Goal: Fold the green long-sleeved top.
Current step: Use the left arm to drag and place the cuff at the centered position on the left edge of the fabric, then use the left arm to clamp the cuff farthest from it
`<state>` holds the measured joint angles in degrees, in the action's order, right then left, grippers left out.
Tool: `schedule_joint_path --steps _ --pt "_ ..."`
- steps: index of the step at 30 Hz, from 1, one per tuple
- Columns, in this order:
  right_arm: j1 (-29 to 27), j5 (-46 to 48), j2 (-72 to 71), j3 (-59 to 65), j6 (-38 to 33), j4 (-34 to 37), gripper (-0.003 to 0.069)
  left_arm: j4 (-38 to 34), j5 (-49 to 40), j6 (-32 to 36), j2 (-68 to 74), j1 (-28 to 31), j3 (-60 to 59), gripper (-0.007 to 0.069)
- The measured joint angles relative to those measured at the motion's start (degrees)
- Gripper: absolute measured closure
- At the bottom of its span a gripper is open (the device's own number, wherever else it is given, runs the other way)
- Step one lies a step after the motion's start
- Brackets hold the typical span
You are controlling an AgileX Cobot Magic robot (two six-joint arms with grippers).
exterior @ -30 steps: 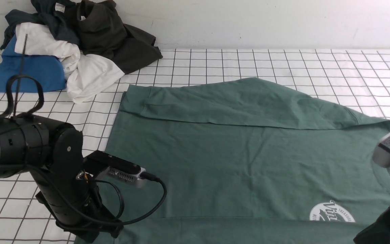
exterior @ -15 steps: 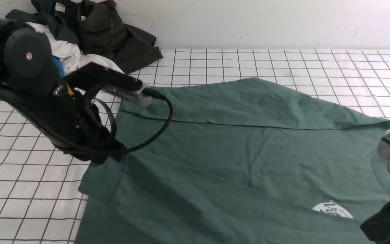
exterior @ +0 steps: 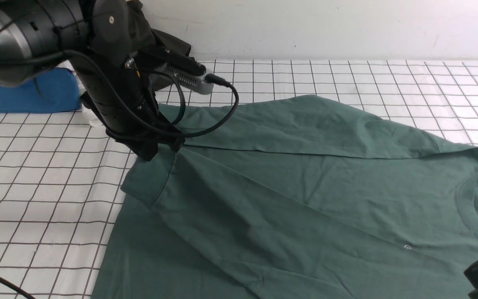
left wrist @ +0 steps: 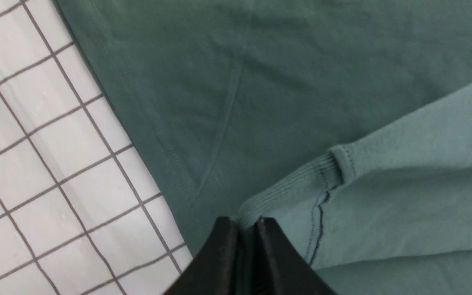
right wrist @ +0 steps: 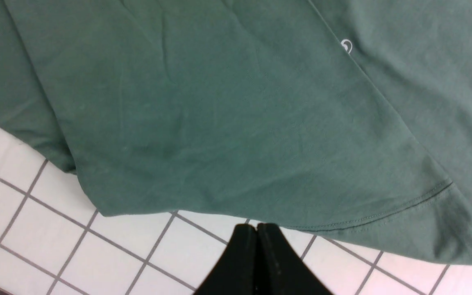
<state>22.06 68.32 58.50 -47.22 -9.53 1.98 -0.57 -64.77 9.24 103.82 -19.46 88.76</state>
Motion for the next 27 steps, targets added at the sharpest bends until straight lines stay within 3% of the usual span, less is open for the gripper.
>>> schedule_joint_path --steps 9,14,18,21,27 --pt "0.0 0.3 0.0 -1.0 0.1 -0.2 0.0673 5.3 3.5 -6.5 8.8 0.0 1.2 0.0564" --pt "0.0 0.3 1.3 -5.3 0.1 -1.4 0.0673 4.9 6.6 -8.9 9.9 1.0 2.0 0.0452" --pt "0.0 0.3 5.6 -12.3 0.1 -3.6 0.0673 0.6 6.3 -8.8 12.8 5.3 8.3 0.0305" --pt "0.0 -0.7 8.8 -15.3 0.1 -4.7 0.0673 -2.2 6.6 -8.8 15.3 7.4 12.5 0.0247" --pt "0.0 -4.4 15.7 -20.3 0.2 -5.0 0.0673 -3.8 11.6 -9.2 21.9 9.2 21.2 0.0221"
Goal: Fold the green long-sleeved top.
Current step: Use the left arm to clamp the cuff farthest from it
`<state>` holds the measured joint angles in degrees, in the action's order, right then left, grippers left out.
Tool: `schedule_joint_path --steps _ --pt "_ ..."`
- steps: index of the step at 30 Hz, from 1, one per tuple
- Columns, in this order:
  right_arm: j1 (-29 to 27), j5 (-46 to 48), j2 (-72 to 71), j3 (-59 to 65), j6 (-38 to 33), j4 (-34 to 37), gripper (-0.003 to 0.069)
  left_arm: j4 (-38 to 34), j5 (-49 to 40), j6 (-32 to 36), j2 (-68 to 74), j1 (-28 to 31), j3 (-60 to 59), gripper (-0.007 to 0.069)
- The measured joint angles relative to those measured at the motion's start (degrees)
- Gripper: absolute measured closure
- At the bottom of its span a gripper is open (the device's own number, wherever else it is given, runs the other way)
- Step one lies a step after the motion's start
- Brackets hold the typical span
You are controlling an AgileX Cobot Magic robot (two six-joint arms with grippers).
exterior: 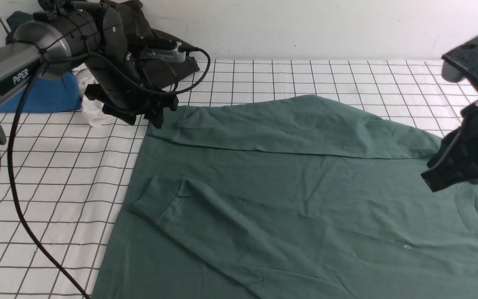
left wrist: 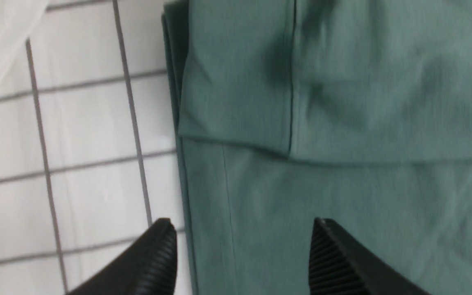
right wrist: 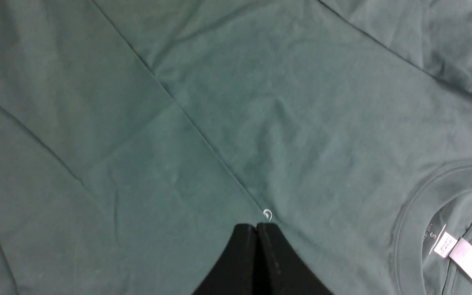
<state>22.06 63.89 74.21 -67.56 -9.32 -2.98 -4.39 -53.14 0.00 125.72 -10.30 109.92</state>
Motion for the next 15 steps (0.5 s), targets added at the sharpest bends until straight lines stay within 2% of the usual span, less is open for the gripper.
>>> schedule_joint_path --steps 15 --pt "0.0 0.6 2.5 -0.7 0.1 0.3 0.0673 3.5 5.1 -3.7 13.7 0.0 10.4 0.0219"
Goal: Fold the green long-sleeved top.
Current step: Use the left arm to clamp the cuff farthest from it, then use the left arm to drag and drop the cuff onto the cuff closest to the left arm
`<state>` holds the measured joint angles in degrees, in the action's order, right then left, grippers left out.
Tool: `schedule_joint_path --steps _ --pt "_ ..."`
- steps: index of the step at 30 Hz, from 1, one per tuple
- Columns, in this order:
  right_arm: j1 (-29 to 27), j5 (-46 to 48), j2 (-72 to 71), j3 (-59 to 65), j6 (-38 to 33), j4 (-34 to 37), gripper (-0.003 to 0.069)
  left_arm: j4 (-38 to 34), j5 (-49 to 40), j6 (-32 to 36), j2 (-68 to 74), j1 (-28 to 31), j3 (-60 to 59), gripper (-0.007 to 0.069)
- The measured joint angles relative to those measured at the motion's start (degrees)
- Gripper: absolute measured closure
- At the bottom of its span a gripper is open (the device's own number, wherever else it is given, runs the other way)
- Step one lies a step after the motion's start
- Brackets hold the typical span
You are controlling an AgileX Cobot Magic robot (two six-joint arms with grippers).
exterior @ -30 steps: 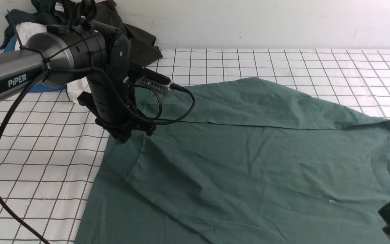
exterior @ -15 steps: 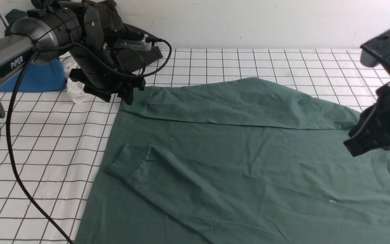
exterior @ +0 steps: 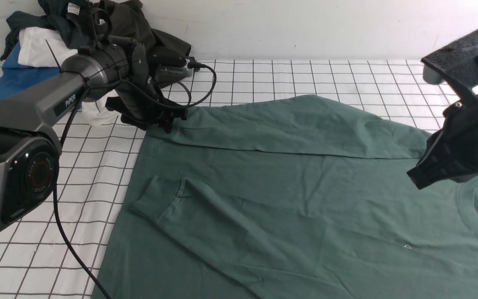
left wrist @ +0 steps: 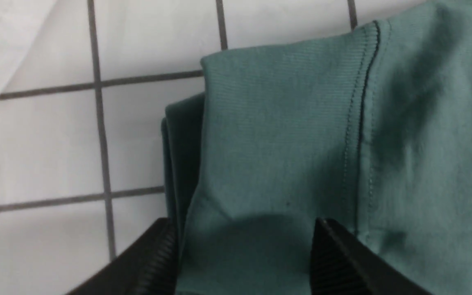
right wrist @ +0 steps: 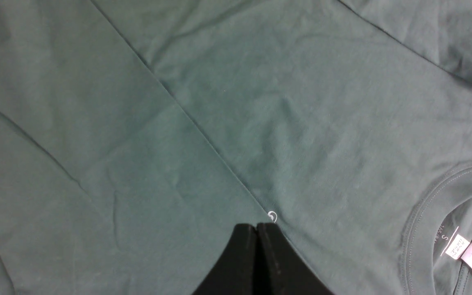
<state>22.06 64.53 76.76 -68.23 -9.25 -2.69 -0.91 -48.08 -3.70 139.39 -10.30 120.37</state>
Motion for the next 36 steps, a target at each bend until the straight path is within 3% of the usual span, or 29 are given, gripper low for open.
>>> schedule_joint_path --steps 6,9,14,15,20,27,36 --pt "0.0 0.1 0.0 0.0 0.0 0.1 0.0673 0.1 2.5 -0.1 0.7 0.0 0.5 0.0224" --pt "0.0 0.1 0.0 0.0 0.0 0.1 0.0673 0.1 3.1 -0.1 0.8 0.0 0.5 0.0267" --pt "0.0 0.1 0.0 0.0 0.0 0.1 0.0673 0.1 3.1 -0.1 1.0 0.0 0.5 0.0421" --pt "0.0 0.1 0.0 0.0 0.0 0.1 0.0673 0.1 3.1 -0.1 1.0 0.0 0.5 0.0421" --pt "0.0 0.3 0.0 0.0 -0.1 0.1 0.0673 0.0 2.9 0.3 1.0 0.0 0.5 0.0593" --pt "0.0 0.6 0.0 0.0 -0.1 0.1 0.0673 -0.1 -0.4 1.2 -0.5 -0.1 0.6 0.0601" --pt "0.0 1.0 -0.3 -0.2 -0.2 -1.0 0.0673 -5.5 -14.6 2.8 -12.3 -2.3 0.7 0.0601"
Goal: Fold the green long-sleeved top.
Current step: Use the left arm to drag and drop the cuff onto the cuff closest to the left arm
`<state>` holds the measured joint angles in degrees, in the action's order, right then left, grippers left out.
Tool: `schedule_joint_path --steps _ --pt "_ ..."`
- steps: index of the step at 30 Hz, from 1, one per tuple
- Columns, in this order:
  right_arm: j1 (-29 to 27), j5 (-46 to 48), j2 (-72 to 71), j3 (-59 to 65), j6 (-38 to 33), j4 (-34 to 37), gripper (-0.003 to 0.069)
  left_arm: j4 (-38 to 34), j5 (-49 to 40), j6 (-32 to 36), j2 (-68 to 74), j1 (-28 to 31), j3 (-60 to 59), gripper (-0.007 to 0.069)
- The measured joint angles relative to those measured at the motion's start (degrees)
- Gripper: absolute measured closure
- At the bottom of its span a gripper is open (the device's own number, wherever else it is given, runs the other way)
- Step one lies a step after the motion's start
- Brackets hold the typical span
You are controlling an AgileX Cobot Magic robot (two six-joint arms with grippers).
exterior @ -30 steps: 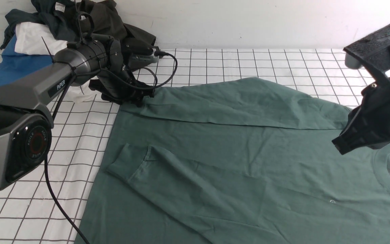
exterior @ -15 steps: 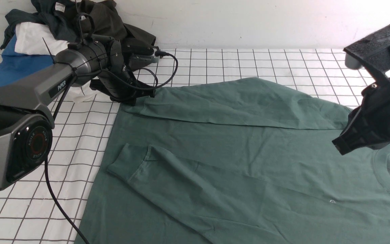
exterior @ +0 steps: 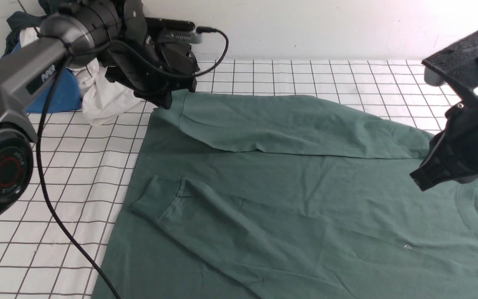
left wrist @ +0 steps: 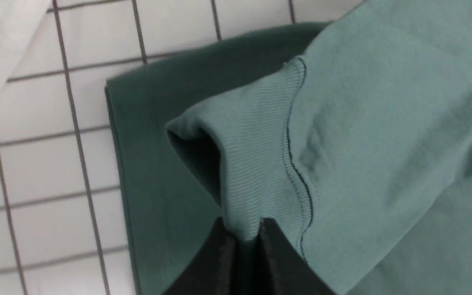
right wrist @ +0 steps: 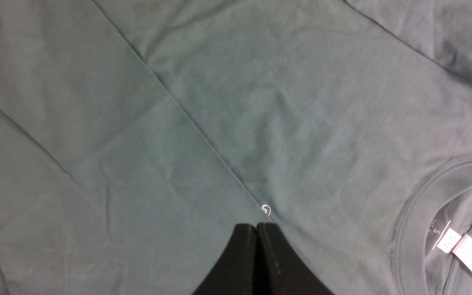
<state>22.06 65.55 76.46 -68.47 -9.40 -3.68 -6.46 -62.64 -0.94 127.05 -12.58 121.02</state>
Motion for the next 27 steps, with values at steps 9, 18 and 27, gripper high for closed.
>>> schedule_joint_path --steps 9,18,27 --pt "0.0 4.7 -8.1 -0.6 -0.1 0.1 0.0673 -1.3 -7.3 -0.3 -11.0 0.0 -14.4 0.0601" --pt "0.0 6.6 -15.4 -0.7 -0.1 4.0 0.0673 -2.9 1.9 -0.5 -30.1 0.0 -44.5 0.0601" --pt "0.0 6.7 -15.4 -0.7 -1.7 7.5 0.0673 -0.7 10.1 2.8 -31.8 0.0 -58.4 0.0501"
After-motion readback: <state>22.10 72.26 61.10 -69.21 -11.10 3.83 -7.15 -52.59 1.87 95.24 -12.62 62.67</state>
